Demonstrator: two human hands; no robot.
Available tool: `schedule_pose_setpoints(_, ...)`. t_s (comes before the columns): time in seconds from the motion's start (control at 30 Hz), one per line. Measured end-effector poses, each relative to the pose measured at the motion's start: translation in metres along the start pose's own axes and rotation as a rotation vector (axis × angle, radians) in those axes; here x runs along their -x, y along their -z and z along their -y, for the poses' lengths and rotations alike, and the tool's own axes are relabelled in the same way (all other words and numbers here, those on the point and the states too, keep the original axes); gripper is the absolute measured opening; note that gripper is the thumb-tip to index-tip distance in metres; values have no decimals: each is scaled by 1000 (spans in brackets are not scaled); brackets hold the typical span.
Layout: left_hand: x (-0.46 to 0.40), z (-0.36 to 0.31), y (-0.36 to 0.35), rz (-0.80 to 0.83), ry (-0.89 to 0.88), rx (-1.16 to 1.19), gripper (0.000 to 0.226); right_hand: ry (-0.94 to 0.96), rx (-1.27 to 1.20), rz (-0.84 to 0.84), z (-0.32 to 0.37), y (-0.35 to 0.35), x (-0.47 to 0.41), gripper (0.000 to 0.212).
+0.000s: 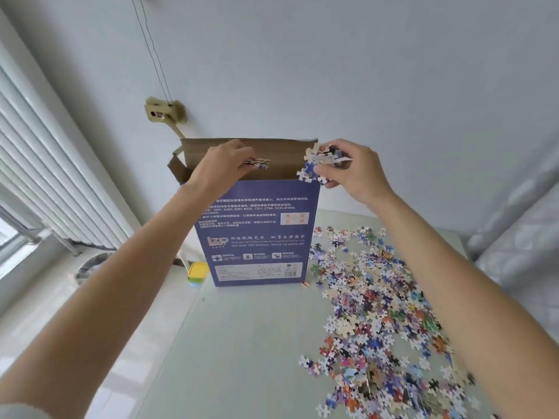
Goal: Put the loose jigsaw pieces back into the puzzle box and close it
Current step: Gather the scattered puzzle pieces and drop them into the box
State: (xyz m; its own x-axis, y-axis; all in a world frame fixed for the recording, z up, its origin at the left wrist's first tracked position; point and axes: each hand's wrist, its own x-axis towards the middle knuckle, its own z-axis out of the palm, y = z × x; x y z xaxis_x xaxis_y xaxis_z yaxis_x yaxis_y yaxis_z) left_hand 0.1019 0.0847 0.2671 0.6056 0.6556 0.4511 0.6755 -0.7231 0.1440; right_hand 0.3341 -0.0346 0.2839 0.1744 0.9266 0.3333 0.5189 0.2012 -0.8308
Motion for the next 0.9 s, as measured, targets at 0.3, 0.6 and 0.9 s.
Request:
schedule_pose_setpoints(0.3,-30,17,-2,240,-267,-87,19,118,417,32,-4,-35,-51,30)
schedule_pose_setpoints(0.6,-38,29,-2,312,-333,-25,31,201,696,265,-7,-44,-66,27)
schedule_pose_setpoints(0.9,-28,30,-7,249,-26,156,26,132,730,316,-14,-50,-74,28)
